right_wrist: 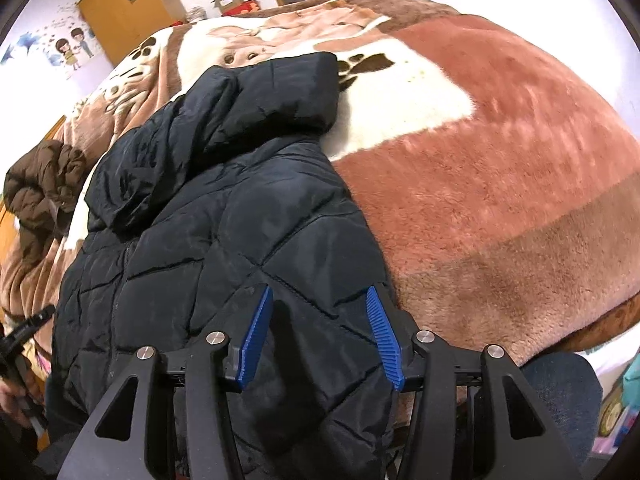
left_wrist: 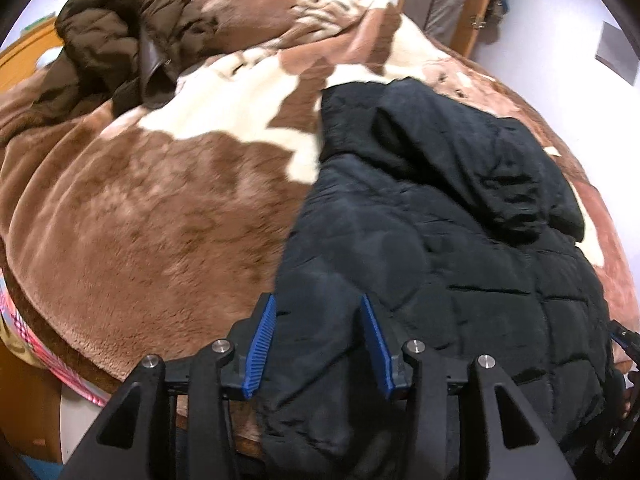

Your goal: Fold large clothes

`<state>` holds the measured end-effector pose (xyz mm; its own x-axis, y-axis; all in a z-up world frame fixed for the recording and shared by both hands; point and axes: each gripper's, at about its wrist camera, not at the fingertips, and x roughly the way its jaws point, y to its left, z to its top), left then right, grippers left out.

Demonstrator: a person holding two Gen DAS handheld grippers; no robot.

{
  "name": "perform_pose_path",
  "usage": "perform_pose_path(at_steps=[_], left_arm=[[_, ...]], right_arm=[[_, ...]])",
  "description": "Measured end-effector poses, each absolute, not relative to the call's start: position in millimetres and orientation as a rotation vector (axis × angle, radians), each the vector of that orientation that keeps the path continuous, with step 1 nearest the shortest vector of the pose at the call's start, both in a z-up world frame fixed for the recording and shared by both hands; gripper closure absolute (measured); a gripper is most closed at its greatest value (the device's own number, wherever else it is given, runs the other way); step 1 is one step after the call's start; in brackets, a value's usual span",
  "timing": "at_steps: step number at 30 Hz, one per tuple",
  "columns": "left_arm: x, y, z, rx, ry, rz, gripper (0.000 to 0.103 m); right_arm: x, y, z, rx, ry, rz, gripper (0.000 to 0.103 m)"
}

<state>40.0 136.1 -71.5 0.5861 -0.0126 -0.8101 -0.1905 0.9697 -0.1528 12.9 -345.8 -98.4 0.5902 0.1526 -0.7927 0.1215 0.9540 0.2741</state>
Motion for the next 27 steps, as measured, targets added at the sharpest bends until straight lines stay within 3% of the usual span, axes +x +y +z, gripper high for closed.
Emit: perform_pose_path(at_steps=[12,27], left_arm=[[32.9,150.2,-90.0,-0.272,0.980,0.091,0.043],[18.6,133.1,-103.8,-0.340,1.046,-0.003,0.042]], right_arm=[[12.8,-358.7,-111.3,0.371,1.008,0.002,0.048],[3.7,-353.2,-127.7,0.462,1.151,0.102,0.046]])
